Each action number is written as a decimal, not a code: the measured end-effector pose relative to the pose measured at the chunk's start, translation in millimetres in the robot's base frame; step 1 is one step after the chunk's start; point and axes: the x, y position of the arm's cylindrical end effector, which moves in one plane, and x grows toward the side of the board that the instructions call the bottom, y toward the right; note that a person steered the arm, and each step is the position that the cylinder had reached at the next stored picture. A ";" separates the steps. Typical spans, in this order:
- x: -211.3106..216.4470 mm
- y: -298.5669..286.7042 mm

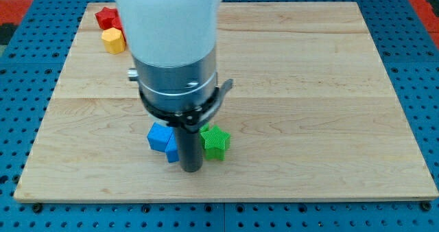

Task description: Move your arm towards green star

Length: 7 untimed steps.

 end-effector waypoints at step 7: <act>-2.2 -33.9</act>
